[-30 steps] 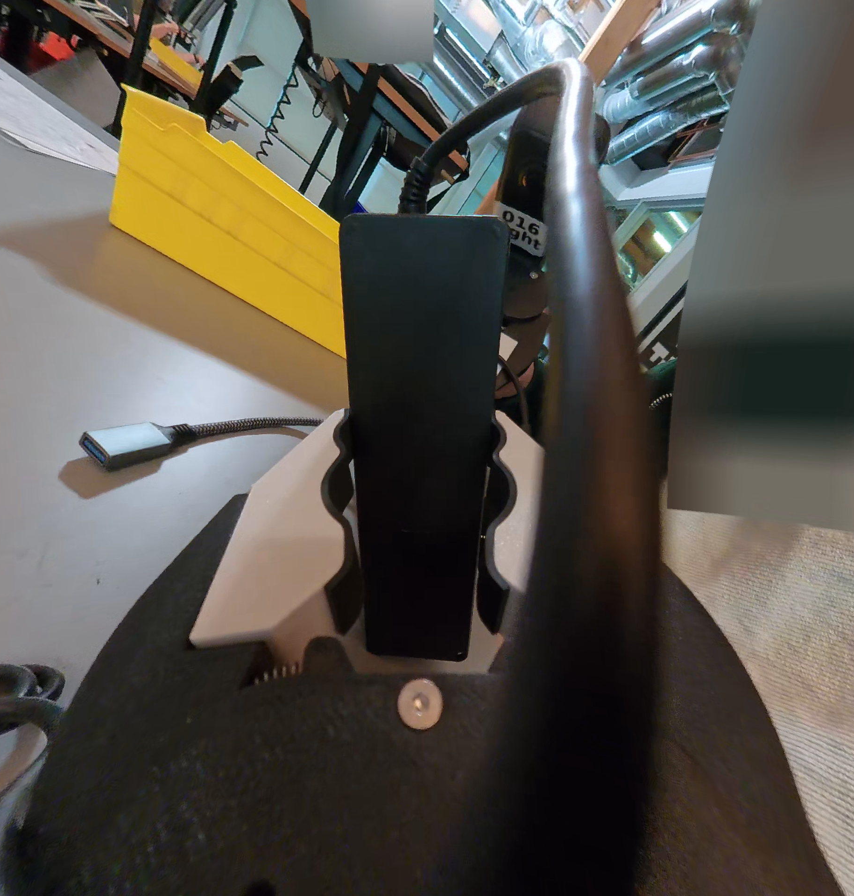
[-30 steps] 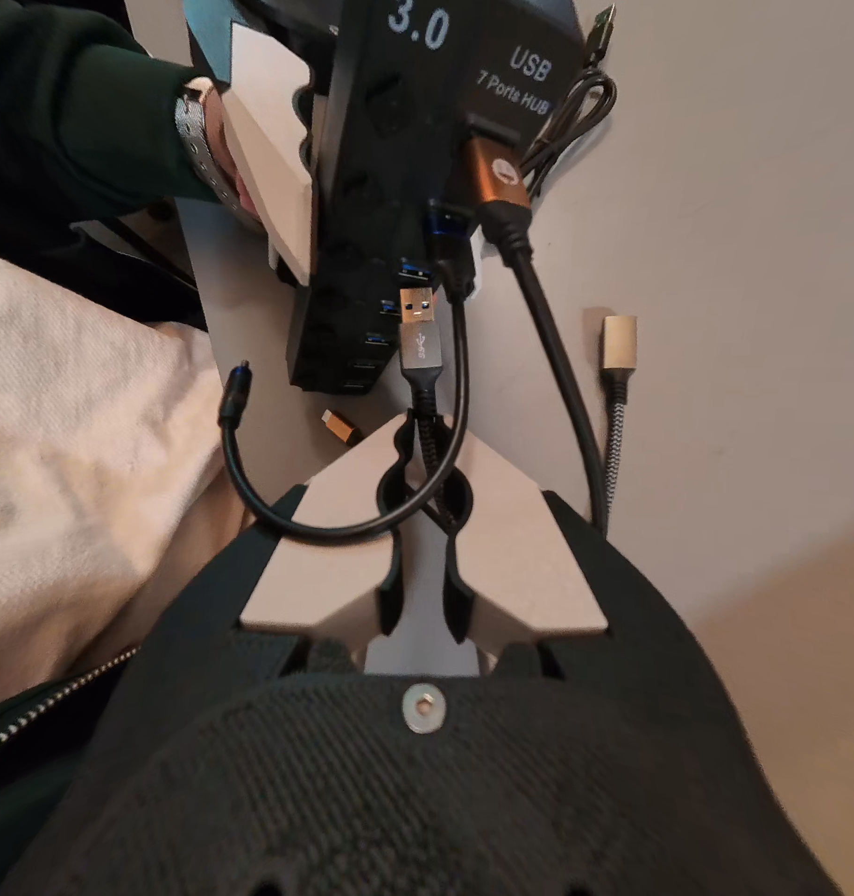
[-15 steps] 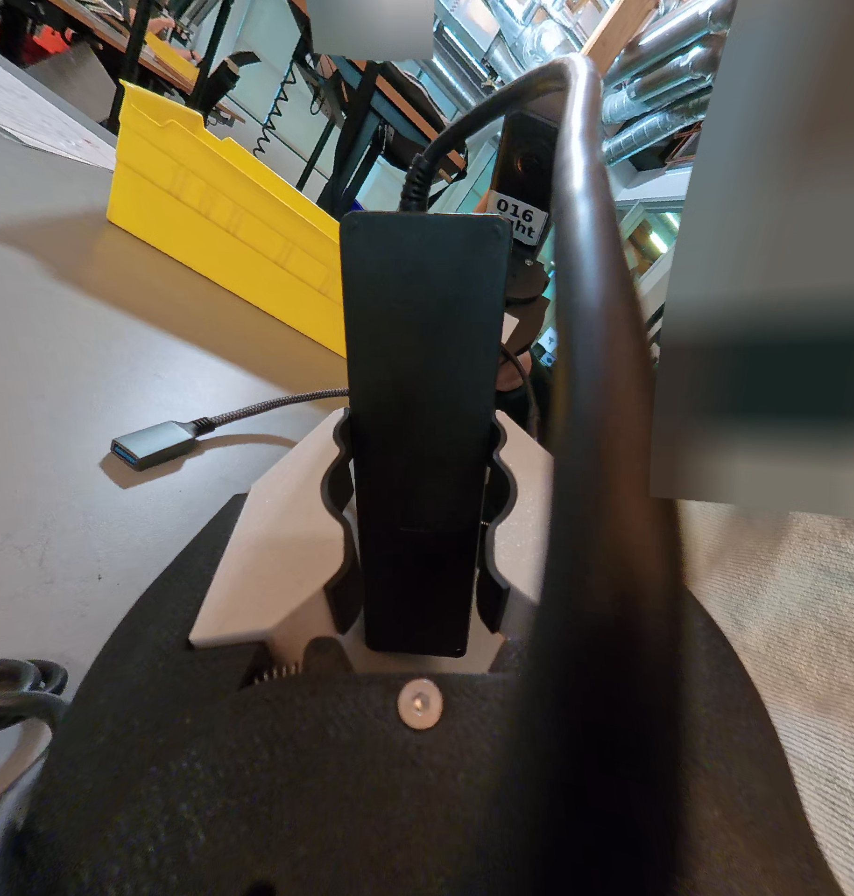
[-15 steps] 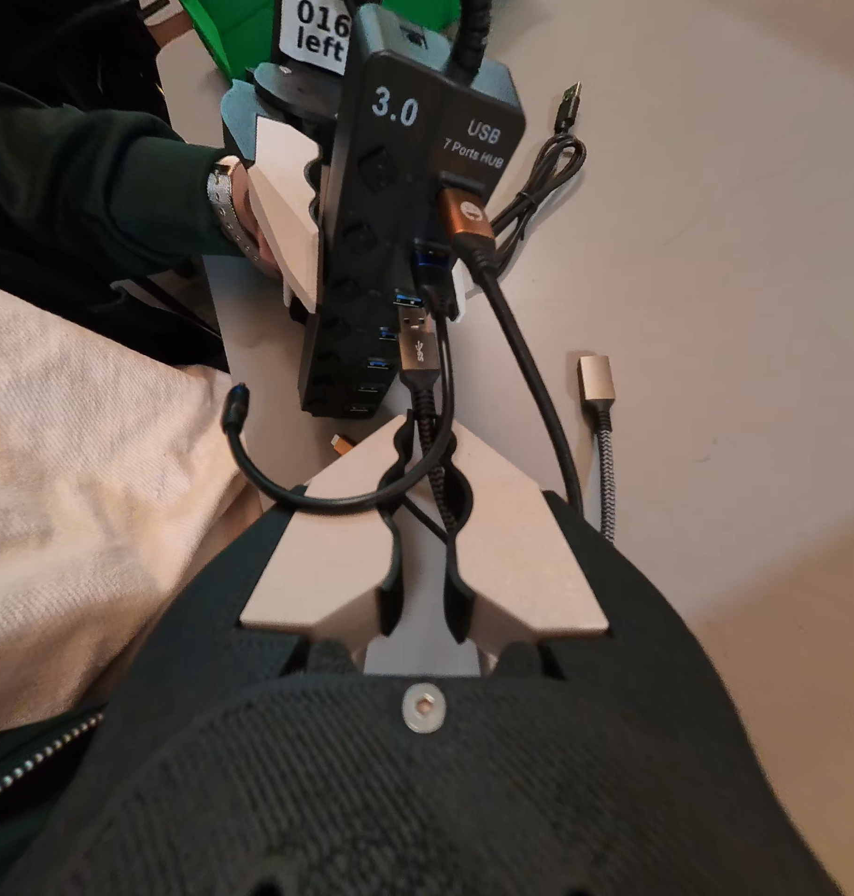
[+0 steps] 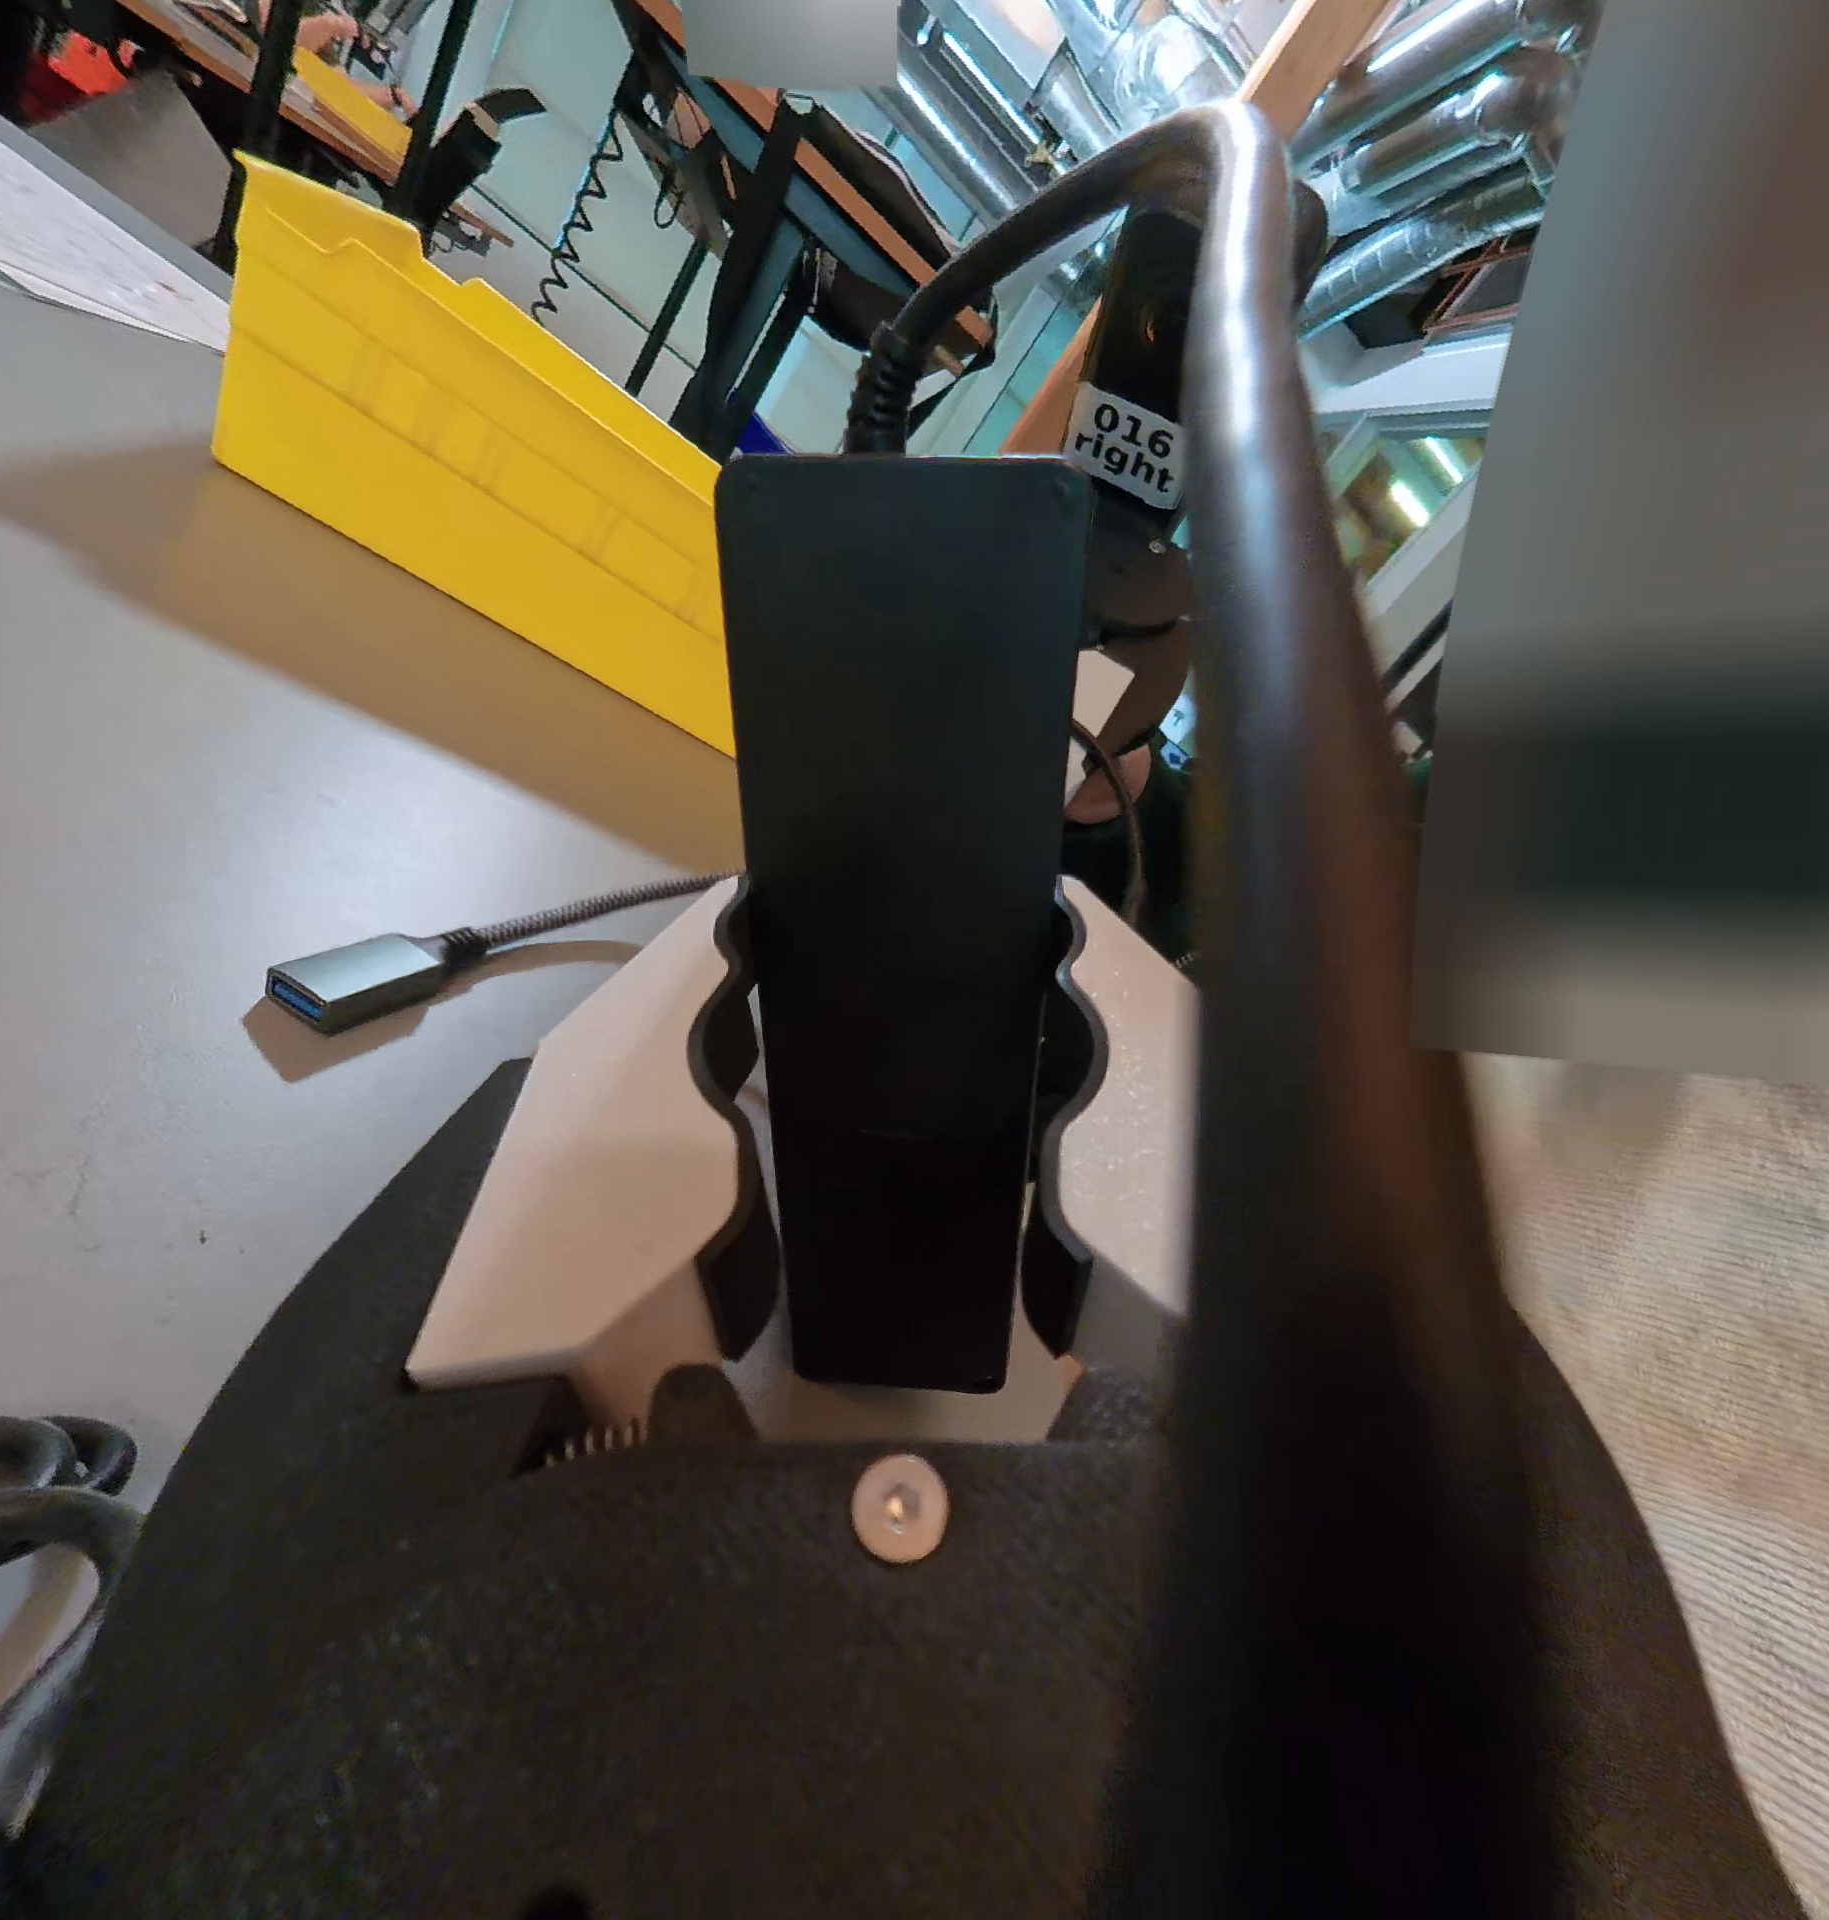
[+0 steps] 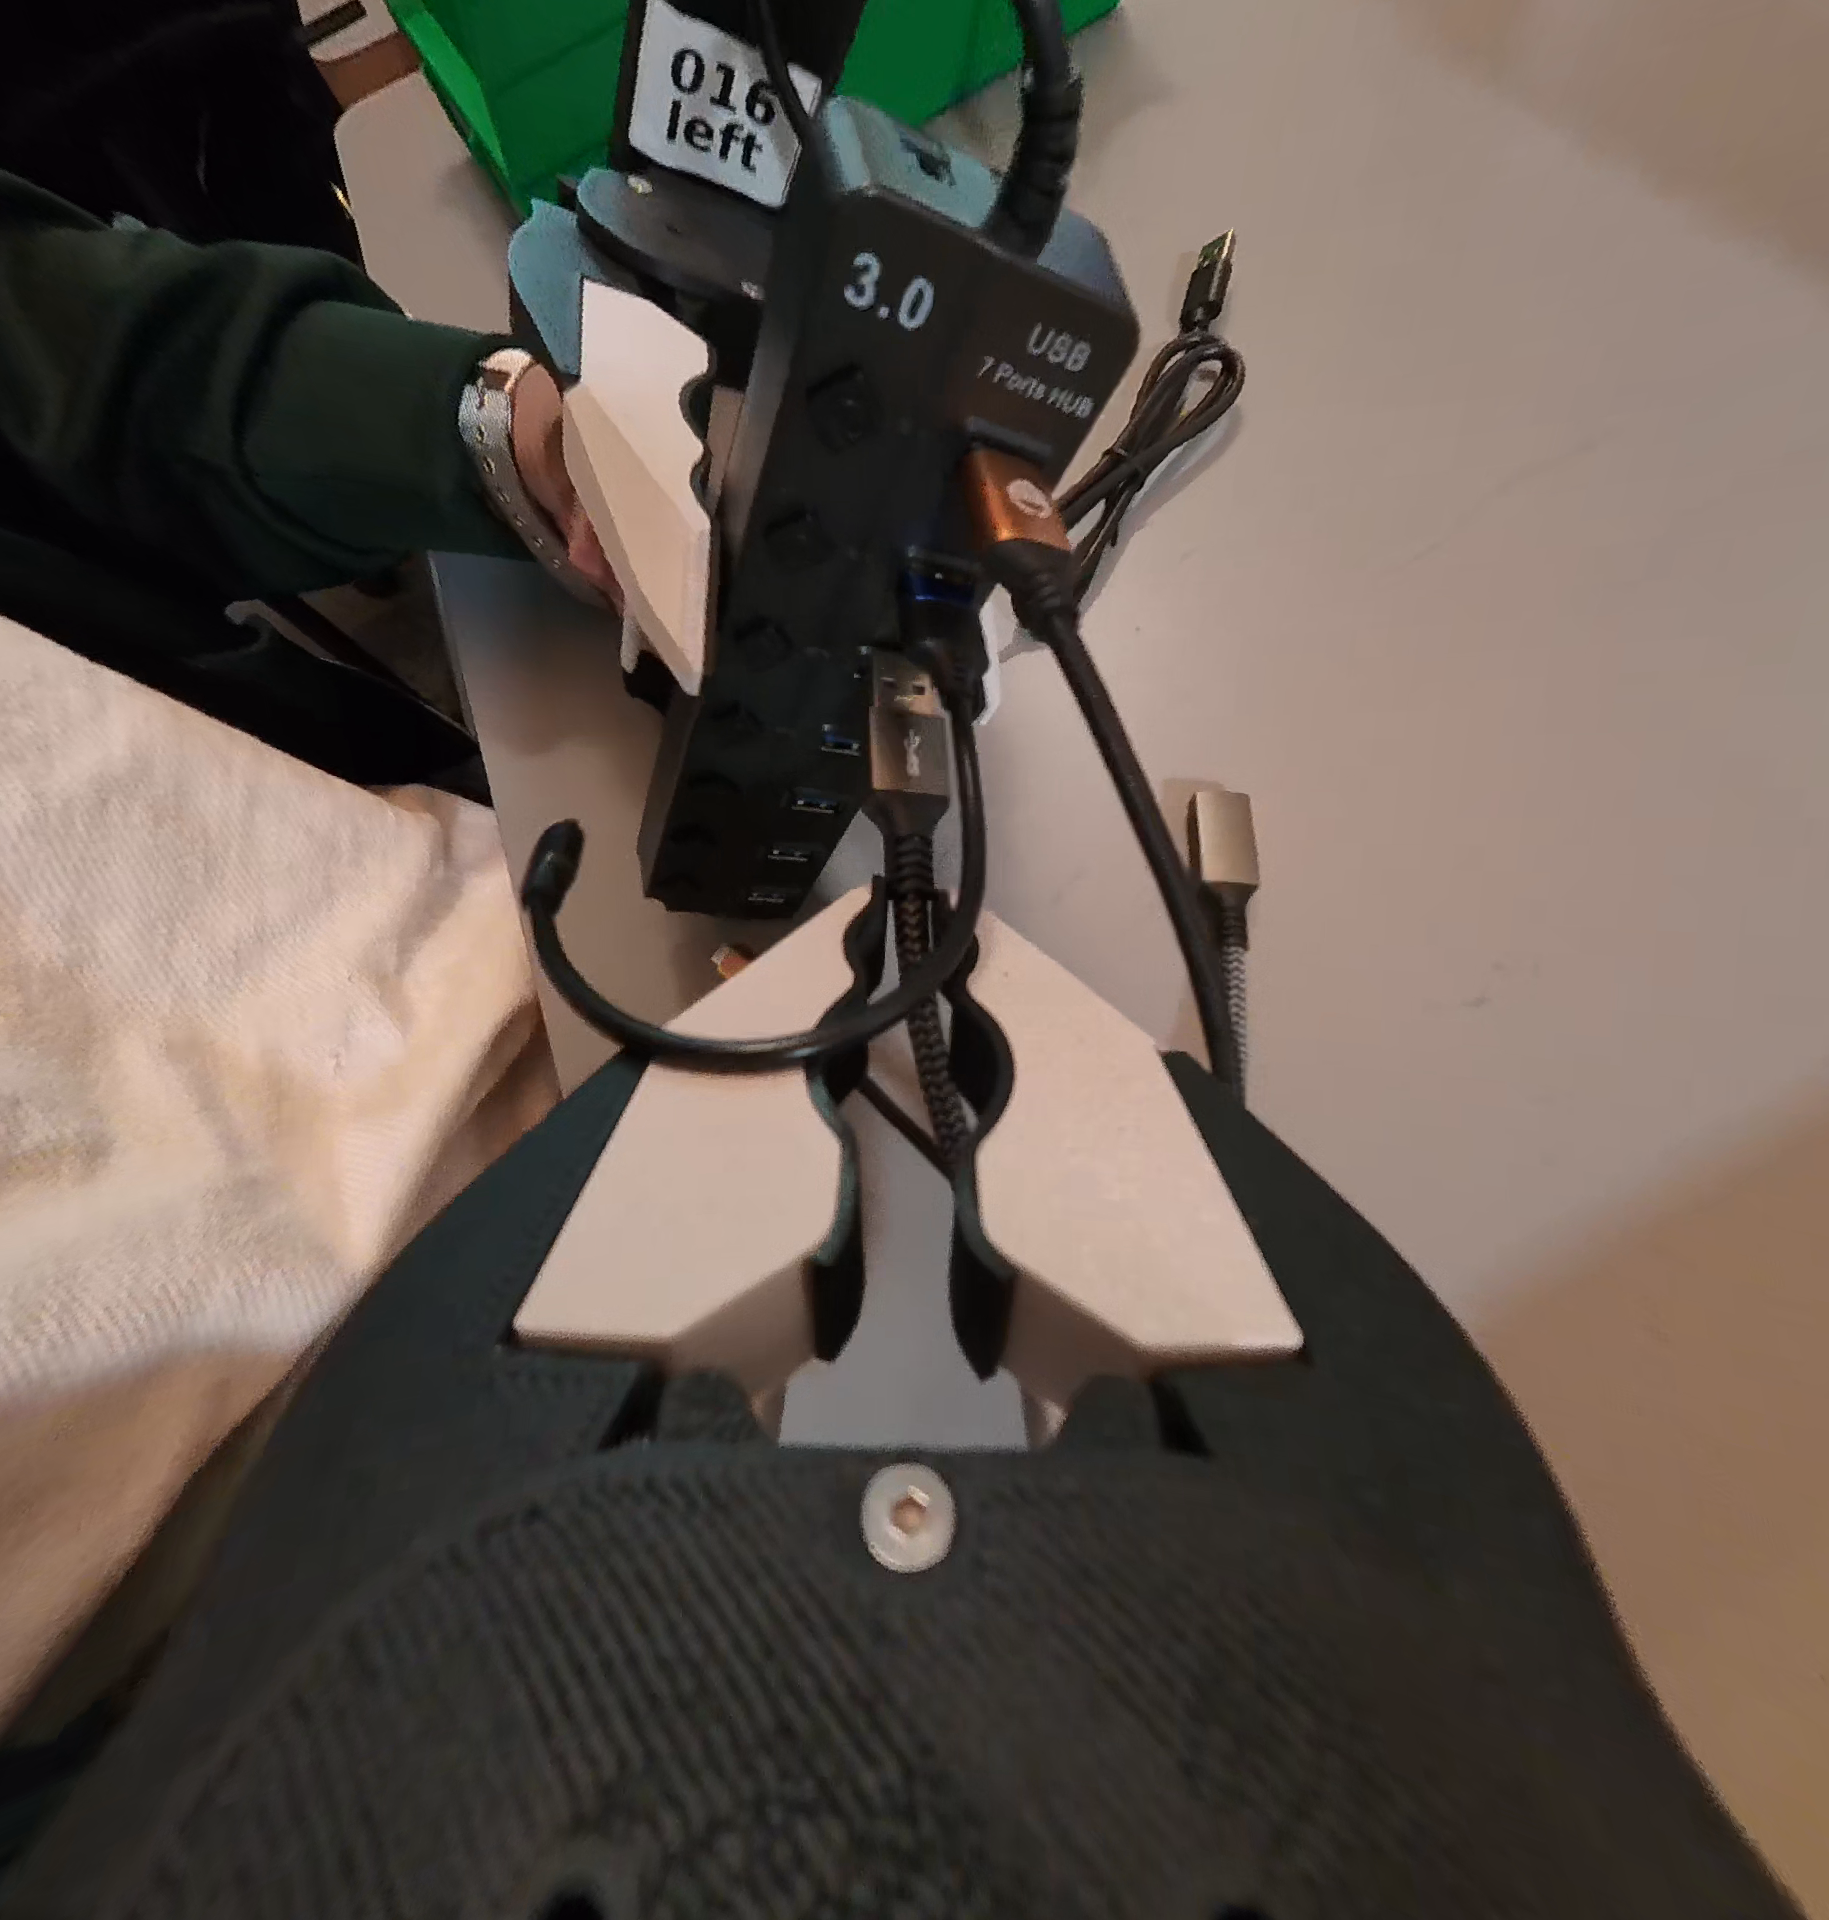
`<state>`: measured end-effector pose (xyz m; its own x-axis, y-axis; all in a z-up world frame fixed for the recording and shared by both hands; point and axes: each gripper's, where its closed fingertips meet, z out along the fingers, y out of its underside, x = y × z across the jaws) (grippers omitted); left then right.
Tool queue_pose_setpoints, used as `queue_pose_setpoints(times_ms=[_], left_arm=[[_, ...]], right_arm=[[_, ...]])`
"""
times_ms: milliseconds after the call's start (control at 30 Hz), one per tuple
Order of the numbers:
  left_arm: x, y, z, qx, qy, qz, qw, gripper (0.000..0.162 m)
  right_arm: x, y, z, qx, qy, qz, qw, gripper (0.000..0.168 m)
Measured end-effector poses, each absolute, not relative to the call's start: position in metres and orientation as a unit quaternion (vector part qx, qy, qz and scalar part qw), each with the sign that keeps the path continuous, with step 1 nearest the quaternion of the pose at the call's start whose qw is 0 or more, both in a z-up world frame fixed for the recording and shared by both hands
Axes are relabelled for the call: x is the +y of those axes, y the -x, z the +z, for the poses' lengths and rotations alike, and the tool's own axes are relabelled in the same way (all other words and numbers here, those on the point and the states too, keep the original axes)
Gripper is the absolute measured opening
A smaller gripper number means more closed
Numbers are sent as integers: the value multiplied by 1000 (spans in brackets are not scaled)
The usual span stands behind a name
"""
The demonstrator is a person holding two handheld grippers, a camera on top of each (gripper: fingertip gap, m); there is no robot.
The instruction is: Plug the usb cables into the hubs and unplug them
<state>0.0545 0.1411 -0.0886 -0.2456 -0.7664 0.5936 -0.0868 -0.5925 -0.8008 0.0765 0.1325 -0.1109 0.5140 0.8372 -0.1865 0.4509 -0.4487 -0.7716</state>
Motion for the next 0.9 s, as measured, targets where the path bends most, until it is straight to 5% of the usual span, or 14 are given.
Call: queue_pose_setpoints(times_ms=[900], left_arm=[[140, -54, -89, 375, 564, -699, 231, 53]], right_arm=[[142, -70, -104, -359, 788, 324, 381, 8]])
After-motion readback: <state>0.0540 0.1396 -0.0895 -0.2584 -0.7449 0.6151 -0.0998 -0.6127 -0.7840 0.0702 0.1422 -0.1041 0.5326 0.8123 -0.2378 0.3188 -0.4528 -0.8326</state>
